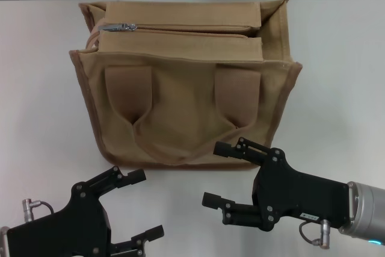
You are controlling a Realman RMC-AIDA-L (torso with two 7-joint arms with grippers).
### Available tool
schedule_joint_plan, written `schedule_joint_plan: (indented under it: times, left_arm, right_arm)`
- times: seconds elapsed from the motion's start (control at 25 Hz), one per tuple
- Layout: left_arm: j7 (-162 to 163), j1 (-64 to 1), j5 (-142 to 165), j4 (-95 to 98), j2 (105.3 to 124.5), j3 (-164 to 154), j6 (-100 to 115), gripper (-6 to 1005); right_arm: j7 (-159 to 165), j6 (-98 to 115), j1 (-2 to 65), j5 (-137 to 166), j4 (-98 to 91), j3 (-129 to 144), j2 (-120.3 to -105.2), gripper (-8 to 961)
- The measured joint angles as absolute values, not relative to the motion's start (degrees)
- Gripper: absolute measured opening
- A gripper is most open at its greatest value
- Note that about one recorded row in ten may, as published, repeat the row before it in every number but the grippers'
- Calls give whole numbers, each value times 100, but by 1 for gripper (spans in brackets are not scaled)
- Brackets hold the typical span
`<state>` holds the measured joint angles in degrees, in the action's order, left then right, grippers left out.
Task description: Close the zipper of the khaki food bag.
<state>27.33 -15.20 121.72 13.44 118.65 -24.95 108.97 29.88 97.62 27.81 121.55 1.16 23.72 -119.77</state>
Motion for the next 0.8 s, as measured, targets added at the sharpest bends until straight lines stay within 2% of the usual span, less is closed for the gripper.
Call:
schedule_joint_plan:
  times: [0.6,0.8]
  left_arm:
    - [2733,-1526,12161,1339,11866,-2362,10880,810]
    - [2772,-1397,12154,1081,11856,-1135,10935,805]
  right_arm:
    - [2988,9723,2786,12155,142,2373,-11980,810]
    - [2988,9668,2793,12155,153,2373,-11979,810]
